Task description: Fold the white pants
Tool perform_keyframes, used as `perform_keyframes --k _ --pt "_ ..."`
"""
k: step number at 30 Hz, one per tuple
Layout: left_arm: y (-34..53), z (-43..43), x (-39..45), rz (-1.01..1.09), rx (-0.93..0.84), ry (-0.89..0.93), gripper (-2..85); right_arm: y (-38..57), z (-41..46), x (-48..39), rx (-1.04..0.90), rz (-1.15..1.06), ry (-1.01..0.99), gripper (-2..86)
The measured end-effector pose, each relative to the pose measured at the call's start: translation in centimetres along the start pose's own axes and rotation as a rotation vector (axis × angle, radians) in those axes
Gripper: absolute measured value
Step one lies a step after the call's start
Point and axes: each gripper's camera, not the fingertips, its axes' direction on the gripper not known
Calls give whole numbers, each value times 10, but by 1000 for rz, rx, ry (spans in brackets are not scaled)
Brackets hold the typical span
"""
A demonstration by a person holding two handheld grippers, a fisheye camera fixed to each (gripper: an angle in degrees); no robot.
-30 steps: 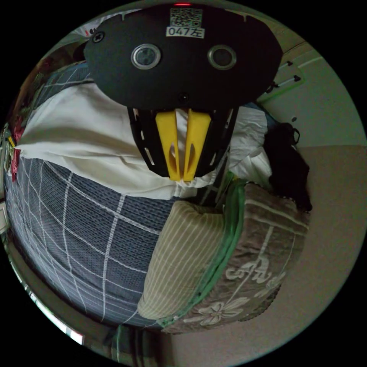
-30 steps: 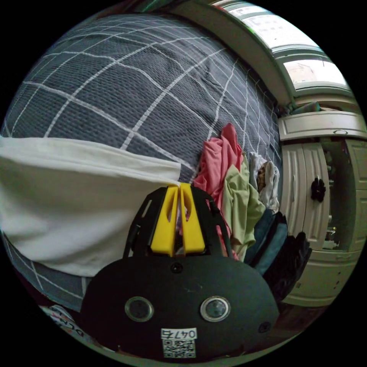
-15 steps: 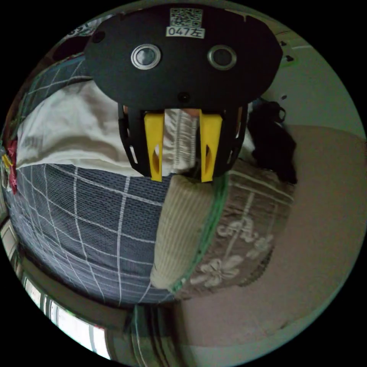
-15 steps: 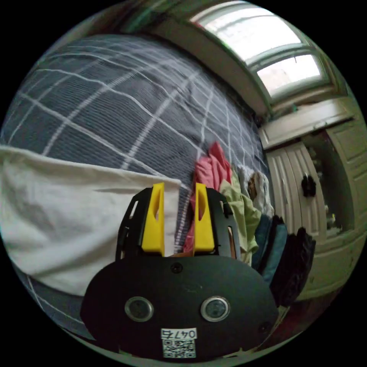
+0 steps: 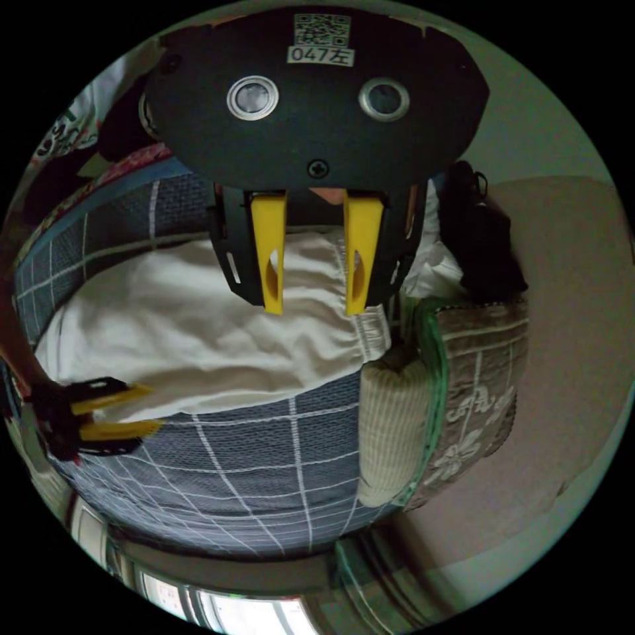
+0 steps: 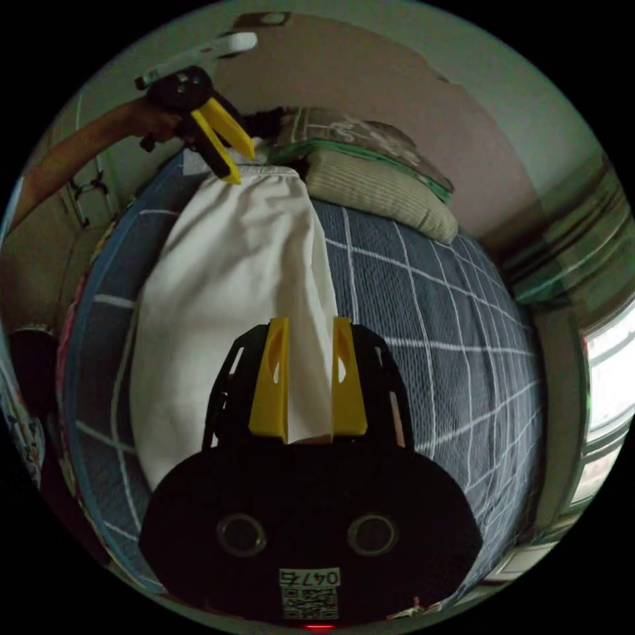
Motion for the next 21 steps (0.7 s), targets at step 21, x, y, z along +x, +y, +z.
perform_keyframes --k 21 --pt "0 -23 40 284 112 288 113 96 -98 -50 162 223 -48 22"
